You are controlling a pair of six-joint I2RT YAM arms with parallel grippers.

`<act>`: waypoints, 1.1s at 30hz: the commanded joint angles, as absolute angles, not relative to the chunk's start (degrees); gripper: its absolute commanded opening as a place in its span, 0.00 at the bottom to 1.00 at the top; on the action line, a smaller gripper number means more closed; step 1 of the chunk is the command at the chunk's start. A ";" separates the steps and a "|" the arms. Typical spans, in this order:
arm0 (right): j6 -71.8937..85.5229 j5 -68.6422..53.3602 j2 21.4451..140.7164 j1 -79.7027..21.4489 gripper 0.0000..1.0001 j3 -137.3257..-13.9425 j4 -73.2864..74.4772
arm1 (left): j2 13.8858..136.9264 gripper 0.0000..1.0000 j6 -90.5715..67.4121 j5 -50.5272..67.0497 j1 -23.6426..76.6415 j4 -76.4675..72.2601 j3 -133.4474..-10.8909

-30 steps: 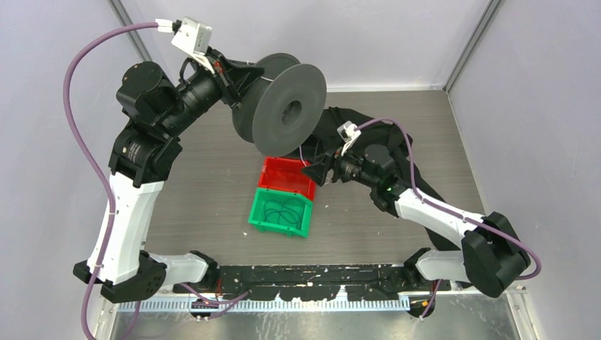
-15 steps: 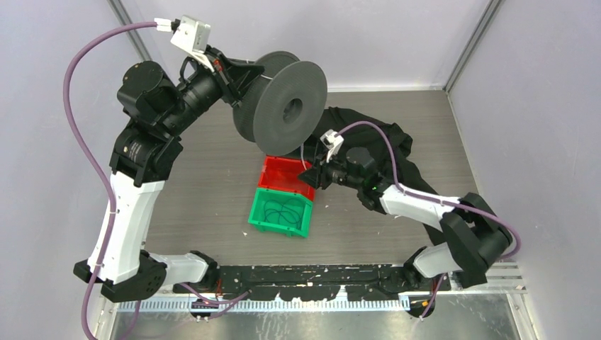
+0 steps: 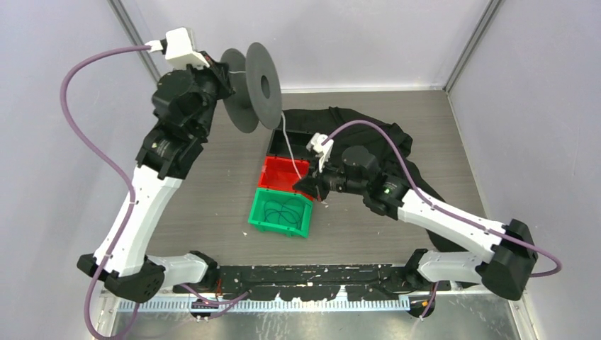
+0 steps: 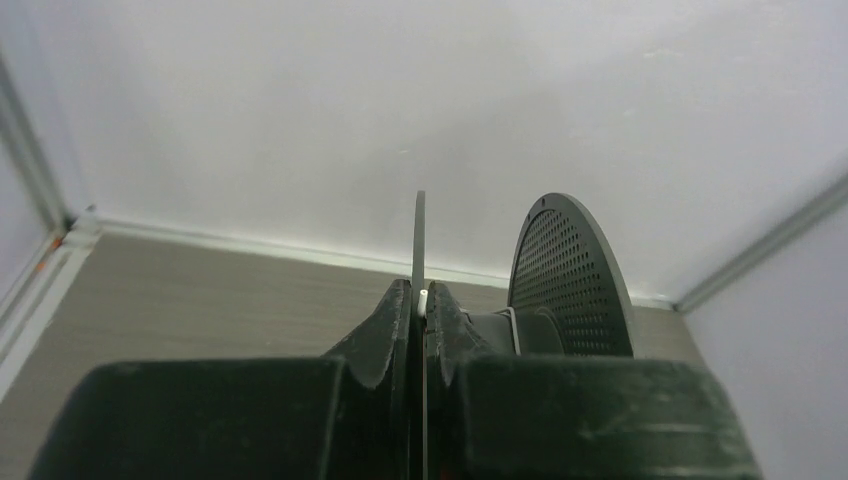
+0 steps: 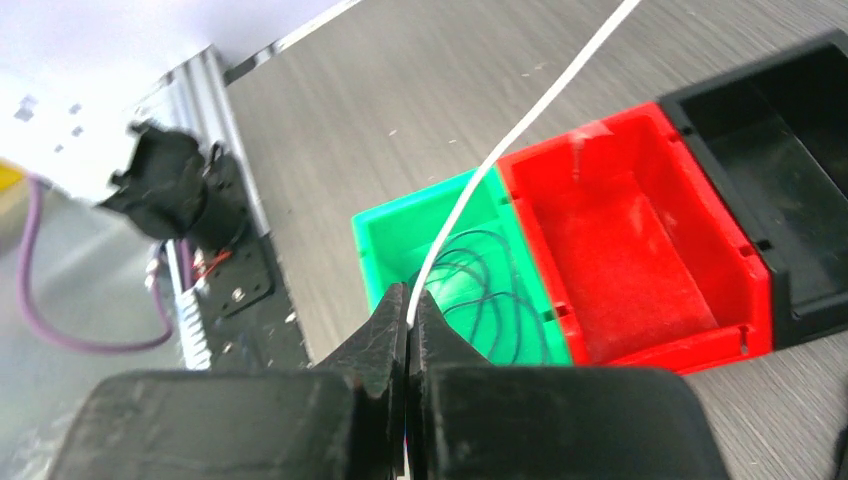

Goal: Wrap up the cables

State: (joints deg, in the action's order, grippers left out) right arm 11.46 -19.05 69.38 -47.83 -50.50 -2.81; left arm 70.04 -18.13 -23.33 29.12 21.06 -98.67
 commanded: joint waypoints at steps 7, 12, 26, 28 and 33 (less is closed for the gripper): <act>0.36 -18.86 68.02 -58.73 0.01 -69.44 24.96 | 72.19 0.00 -20.37 -49.05 32.00 3.59 -91.37; -6.28 -18.85 70.98 -61.26 0.00 -79.33 32.62 | 75.62 0.01 -11.15 -50.34 34.65 2.16 -91.81; -21.48 -8.87 72.70 -55.18 0.00 -88.59 28.73 | 74.22 0.00 -2.51 -22.15 38.50 18.40 -88.93; -20.52 -9.93 73.66 -52.69 0.01 -90.34 28.87 | 73.64 0.01 -1.05 -17.24 38.50 22.36 -89.53; -20.88 -10.55 73.92 -48.35 0.00 -91.41 27.31 | 71.60 0.01 2.95 -7.32 38.54 28.57 -88.08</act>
